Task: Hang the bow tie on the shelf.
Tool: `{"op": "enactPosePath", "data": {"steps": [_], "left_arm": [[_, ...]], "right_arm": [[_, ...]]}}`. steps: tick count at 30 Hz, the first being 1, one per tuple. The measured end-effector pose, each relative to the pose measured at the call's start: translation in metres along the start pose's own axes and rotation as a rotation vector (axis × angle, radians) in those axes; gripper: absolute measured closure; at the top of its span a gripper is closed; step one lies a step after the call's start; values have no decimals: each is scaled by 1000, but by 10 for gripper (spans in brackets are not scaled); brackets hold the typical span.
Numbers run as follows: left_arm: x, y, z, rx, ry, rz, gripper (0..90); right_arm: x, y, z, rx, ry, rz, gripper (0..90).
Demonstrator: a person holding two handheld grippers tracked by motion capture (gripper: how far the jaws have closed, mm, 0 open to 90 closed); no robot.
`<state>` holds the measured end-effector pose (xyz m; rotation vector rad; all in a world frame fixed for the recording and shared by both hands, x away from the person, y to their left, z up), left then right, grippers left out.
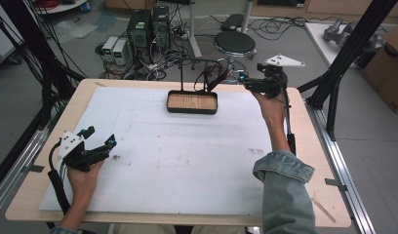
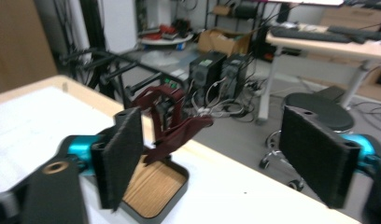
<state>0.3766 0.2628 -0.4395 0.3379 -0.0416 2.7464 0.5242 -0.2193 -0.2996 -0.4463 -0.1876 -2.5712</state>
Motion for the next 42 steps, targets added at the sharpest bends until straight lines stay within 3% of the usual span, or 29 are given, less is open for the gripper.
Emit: {"op": "enactPosePath", "data": {"steps": [6,11,26,35,42], "left_arm": [[-2,1,1,1,4,1,172],[-4,3,1,-3,-3,-9,172],[-4,4,1,-2,-1,-5,172],[-5,4,1,-1,-3,1,172],[-5,4,1,-5,-6,2,172]], "right_arm": [[30,11,-6,-24,34,-34,126],[55,15,-13,-19,58,-53,124],[122,10,-38,-14,168,-92,117],[151,-1,-68,-32,233,-124,116],[158,-11,-102,-66,246,-123,116]]}}
Point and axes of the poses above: each handheld gripper's, and its own axes: x roughly backward along the jaws, z roughly out of its top, y roughly to its right, the point moved 8 cm from there along -x, roughly forward along the jaws, and after that the axes turned 6 degrees about -y, right-handed, at the moved point
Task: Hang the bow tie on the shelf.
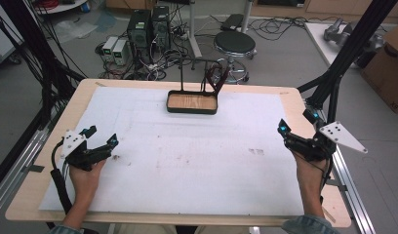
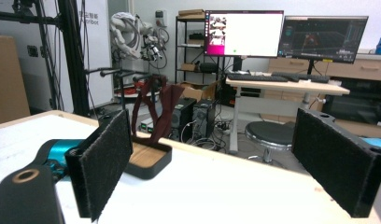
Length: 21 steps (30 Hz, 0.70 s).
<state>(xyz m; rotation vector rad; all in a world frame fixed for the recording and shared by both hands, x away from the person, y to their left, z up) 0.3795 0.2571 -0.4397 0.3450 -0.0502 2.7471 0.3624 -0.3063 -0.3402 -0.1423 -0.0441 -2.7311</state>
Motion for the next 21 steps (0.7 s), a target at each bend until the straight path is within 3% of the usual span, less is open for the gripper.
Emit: {"op": "enactPosePath", "data": {"steps": [6,17,21], "left_arm": [[1,-1,0,3,-3,4,172],[2,-2,-1,2,-12,16,171],[2,-3,-1,3,-14,19,171]], "right_arm": [[5,-3,-29,-19,-16,-13,116],[0,-22,-76,-45,-79,8,112],[-6,-29,-88,-69,-170,40,105]]}}
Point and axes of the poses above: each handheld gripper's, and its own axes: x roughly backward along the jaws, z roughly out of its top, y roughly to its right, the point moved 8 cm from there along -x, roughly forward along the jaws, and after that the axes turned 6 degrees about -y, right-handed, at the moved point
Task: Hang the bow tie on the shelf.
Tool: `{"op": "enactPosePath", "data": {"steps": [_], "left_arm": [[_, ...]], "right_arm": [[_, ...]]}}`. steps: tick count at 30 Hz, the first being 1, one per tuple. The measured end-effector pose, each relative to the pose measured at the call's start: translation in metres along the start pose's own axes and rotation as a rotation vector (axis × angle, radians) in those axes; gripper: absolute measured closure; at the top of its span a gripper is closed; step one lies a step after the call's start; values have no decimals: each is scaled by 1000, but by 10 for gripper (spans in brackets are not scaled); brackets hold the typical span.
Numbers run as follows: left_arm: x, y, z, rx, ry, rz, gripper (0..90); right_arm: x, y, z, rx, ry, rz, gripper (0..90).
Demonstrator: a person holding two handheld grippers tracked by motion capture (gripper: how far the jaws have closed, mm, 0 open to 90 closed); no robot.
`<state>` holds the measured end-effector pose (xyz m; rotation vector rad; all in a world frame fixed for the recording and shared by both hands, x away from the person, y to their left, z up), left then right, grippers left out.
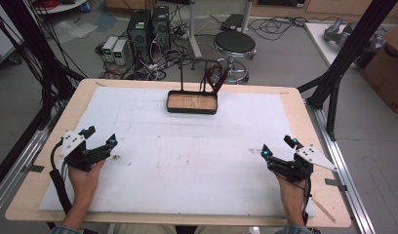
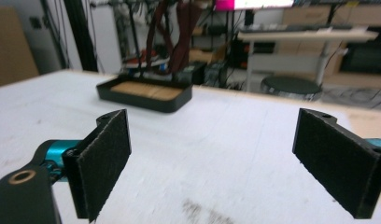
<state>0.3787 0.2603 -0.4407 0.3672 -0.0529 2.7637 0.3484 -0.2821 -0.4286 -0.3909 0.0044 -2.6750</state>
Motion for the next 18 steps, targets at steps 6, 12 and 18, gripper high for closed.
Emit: {"op": "enactPosePath", "data": {"steps": [6,12,18], "left_arm": [[1,0,0,2,2,-1,171],[0,0,0,2,1,-3,171],[0,-1,-1,5,-5,4,172]], "right_arm": [[-14,-10,-19,4,-153,28,106],[-12,-11,-17,18,-138,15,106],[-10,-11,-15,29,-131,10,106]]}}
Point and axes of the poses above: each handheld gripper's, and its own axes: x roughly backward along the jaws, z roughly out of its top, y roughly to its right, the point moved 8 cm from there along -x, roughly forward along the jaws, and after that the axes turned 6 degrees about -y, right-handed, at the moved point
